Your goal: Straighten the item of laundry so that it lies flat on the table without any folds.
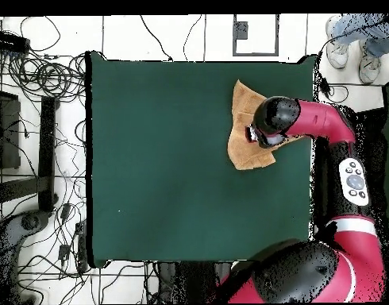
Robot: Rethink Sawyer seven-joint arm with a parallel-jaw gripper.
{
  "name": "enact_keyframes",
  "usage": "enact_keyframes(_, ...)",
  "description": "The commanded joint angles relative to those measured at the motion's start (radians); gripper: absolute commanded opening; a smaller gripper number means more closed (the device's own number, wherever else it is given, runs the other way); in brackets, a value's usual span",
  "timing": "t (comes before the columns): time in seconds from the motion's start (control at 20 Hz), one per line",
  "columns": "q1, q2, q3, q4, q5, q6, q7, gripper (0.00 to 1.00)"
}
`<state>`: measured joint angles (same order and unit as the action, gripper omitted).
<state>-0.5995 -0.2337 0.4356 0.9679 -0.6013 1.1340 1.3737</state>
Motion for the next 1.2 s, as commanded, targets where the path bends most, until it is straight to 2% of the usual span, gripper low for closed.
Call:
enact_keyframes(0.05, -0.094, -0.068, 0.09, 0.183, 0.02, -0.31, -0.127, 1.0)
enact_keyframes(0.45, 0.015, -0.035, 0.107, -0.054, 0.05, -0.064, -0.156, 1.0)
enact_keyframes(0.75, 0.066, 0.033, 0.111, -0.193, 0.043, 0.007, -0.16, 1.0)
enact_keyframes(1.2, 0.186, 0.086, 0.07, -0.378, 0.019, 0.101, -0.025, 1.0)
